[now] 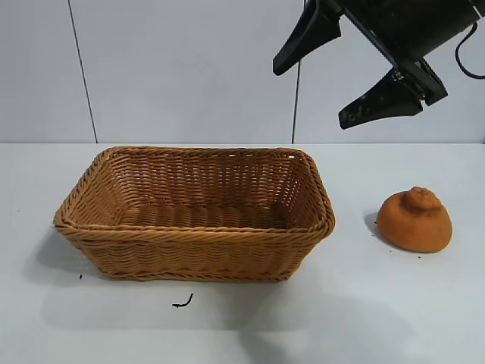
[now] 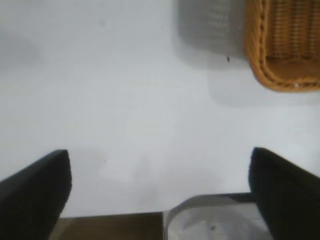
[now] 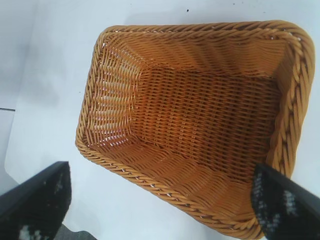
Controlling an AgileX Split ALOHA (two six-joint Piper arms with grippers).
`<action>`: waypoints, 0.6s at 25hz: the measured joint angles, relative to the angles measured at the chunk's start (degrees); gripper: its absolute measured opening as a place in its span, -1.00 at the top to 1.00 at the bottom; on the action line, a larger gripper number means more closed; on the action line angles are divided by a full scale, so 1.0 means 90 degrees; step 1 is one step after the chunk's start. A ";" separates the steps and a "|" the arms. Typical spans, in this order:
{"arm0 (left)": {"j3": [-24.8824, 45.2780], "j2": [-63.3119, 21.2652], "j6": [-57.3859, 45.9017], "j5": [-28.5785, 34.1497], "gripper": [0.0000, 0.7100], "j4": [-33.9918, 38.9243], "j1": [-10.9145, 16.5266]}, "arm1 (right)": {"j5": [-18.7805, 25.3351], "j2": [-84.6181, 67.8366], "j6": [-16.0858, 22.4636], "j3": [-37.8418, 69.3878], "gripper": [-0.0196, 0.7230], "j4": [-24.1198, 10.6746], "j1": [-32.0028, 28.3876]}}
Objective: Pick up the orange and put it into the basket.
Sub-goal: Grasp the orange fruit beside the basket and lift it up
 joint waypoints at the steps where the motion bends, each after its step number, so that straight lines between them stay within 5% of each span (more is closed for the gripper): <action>1: 0.0250 -0.0366 0.0000 0.0000 -0.95 0.0000 0.0000 | 0.0000 0.0000 0.0000 0.0000 -0.93 0.0000 0.0000; 7: 0.2014 -0.2559 -0.0008 -0.0021 -0.95 0.0000 0.0000 | 0.0008 0.0000 0.0000 0.0000 -0.93 0.0007 0.0000; 11: 0.3073 -0.4116 -0.0072 -0.0676 -0.95 0.0000 0.0000 | 0.0013 0.0000 0.0000 0.0000 -0.93 0.0007 0.0000; 15: 0.3521 -0.5460 -0.0073 -0.0855 -0.95 0.0022 0.0000 | 0.0012 0.0000 0.0000 0.0000 -0.93 0.0007 0.0000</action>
